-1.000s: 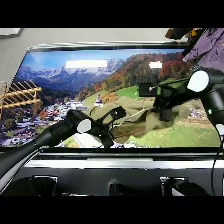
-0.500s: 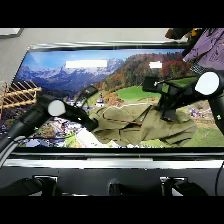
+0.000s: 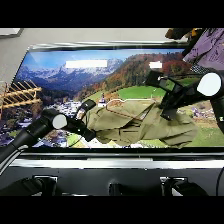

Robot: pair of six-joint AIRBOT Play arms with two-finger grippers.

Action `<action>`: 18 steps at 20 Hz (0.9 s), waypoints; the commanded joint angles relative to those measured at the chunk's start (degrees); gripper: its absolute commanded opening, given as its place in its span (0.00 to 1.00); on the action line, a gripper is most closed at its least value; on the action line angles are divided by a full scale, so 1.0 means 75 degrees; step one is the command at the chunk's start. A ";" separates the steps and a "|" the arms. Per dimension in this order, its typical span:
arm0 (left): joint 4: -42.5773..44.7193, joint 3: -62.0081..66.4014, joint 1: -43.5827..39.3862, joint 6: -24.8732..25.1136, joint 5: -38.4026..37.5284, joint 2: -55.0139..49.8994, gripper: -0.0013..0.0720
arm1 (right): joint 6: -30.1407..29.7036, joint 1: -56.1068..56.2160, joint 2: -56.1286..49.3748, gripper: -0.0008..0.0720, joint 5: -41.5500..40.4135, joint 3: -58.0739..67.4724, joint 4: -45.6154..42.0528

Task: Fold the clothes and pants, and hang the long-sleeved shirts on hangers.

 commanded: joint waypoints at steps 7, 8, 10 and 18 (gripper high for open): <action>0.0067 -0.0254 -0.0323 -0.1294 0.2157 -0.0702 0.50 | 0.0475 0.0000 0.0009 0.05 0.0029 0.0006 0.0032; 0.0067 -0.0254 -0.0323 -0.1288 0.2168 -0.0734 0.13 | 0.0504 0.0000 0.0009 0.05 0.0099 0.0006 0.0087; 0.0032 -0.0213 -0.0321 -0.1291 0.2171 -0.0720 0.05 | 0.0650 0.0000 0.0041 0.05 0.0265 0.0006 0.0224; 0.0038 0.1189 0.0271 -0.1346 0.1961 -0.0755 0.04 | 0.1664 0.0023 0.0641 0.05 0.0857 0.0006 0.1836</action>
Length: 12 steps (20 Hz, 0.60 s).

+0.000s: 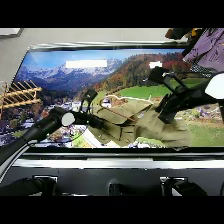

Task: Fold the clothes and pants, and hang the long-sleeved shirts on hangers.

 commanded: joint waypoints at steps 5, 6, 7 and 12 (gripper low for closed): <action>0.0003 0.1113 0.0804 -0.0058 -0.0388 -0.0152 0.04 | 0.0723 0.0017 0.0160 0.05 0.0609 0.0003 0.0493; 0.0003 0.1201 0.0857 -0.0058 -0.0455 -0.0152 0.04 | 0.0787 0.0017 0.0160 0.05 0.0621 -0.0006 0.0463; 0.0000 0.1274 0.0883 -0.0058 -0.0501 -0.0149 0.04 | 0.0836 0.0017 0.0157 0.05 0.0618 -0.0023 0.0446; 0.0000 0.1527 0.0880 -0.0035 -0.0580 -0.0152 0.04 | 0.0851 0.0017 0.0149 0.05 0.0676 -0.0044 0.0431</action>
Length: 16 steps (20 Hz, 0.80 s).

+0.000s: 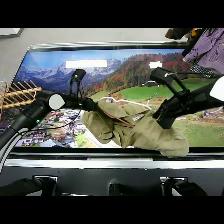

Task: Fold the clothes and pants, and hang the long-sleeved shirts on hangers.

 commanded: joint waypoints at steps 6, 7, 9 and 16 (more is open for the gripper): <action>-0.0003 0.0793 0.0041 -0.0006 -0.0239 -0.0006 0.04 | 0.0076 0.0009 -0.0047 0.05 -0.0117 -0.0411 -0.0064; -0.0003 0.0854 0.0041 -0.0006 -0.0335 -0.0006 0.04 | 0.0125 0.0009 -0.0047 0.05 -0.0216 -0.0551 -0.0064; -0.0003 0.0924 0.0038 -0.0003 -0.0565 -0.0003 0.04 | 0.0291 0.0009 -0.0047 0.05 -0.0428 -0.0755 -0.0195; -0.0003 0.0979 -0.0012 0.0003 -0.1084 0.0000 0.04 | 0.0711 0.0009 -0.0038 0.05 -0.0956 -0.0854 -0.1323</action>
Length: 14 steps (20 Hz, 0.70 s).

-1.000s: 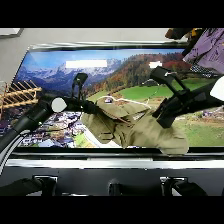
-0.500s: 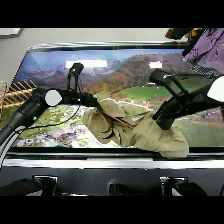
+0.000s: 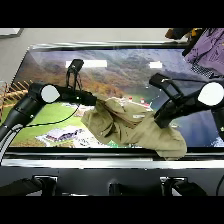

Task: Fold the clothes and pants, and hang the long-sleeved shirts on hangers.

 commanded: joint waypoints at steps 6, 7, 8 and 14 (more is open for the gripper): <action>-0.0344 0.0035 -0.0044 0.0026 -0.0175 0.0006 0.04 | 0.0195 0.0006 -0.0006 0.05 -0.0227 -0.0035 -0.0108; -0.0551 0.0076 -0.0044 0.0026 -0.0169 0.0006 0.04 | 0.0245 0.0006 -0.0032 0.05 -0.0259 -0.0038 0.0105; -0.0743 0.0169 -0.0044 0.0023 -0.0160 0.0006 0.04 | 0.0341 0.0006 -0.0099 0.05 -0.0259 -0.0041 0.0233; -0.0863 0.1478 -0.0073 -0.0003 -0.0160 0.0006 0.04 | 0.0484 0.0006 -0.0749 0.05 -0.0755 -0.0041 0.0632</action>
